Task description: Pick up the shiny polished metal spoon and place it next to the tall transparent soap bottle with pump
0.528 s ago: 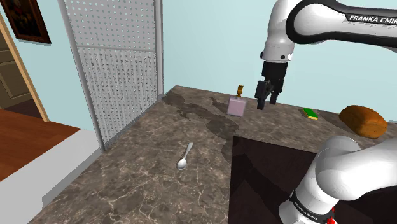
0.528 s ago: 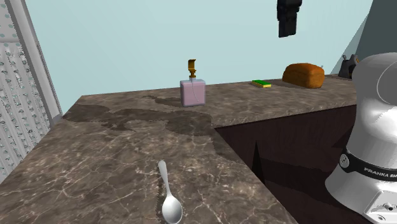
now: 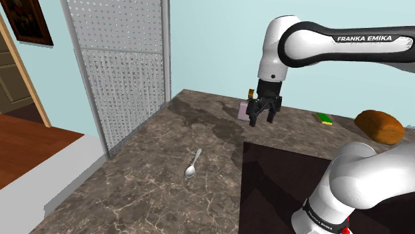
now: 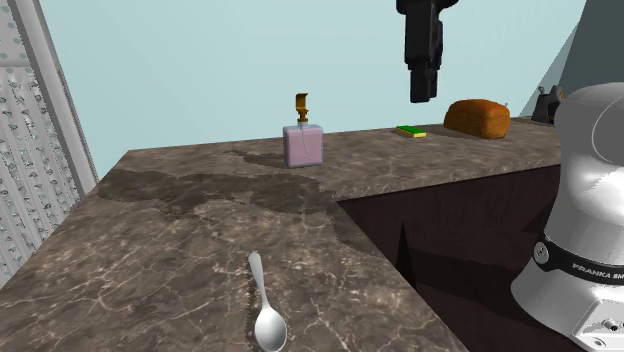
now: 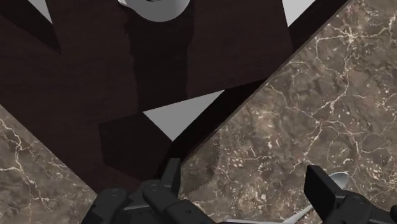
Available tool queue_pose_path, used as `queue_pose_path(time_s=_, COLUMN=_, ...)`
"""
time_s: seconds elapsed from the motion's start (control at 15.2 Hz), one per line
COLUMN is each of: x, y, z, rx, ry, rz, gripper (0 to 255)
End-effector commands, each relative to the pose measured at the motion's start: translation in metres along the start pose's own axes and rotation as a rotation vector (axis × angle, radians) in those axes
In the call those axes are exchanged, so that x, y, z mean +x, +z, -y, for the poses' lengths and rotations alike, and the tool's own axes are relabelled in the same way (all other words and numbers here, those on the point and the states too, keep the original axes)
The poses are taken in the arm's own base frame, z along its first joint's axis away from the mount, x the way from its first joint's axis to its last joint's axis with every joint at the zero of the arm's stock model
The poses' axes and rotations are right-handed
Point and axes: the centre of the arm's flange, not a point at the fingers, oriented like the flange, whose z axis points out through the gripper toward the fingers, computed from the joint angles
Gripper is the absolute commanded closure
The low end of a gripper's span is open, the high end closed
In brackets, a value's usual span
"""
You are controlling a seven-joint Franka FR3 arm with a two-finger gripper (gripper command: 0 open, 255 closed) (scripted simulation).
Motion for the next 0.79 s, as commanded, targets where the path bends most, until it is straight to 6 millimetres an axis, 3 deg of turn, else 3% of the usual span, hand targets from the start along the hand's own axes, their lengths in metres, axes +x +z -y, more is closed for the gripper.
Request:
queue_pose_path(time_s=0.0, x=0.013, y=0.02, z=0.013, rx=0.018, ry=0.063, rz=-0.006, gripper=0)
queue_pose_path(time_s=0.73, x=0.085, y=0.115, z=0.077, rx=0.105, ry=0.384, rz=-0.033, gripper=0)
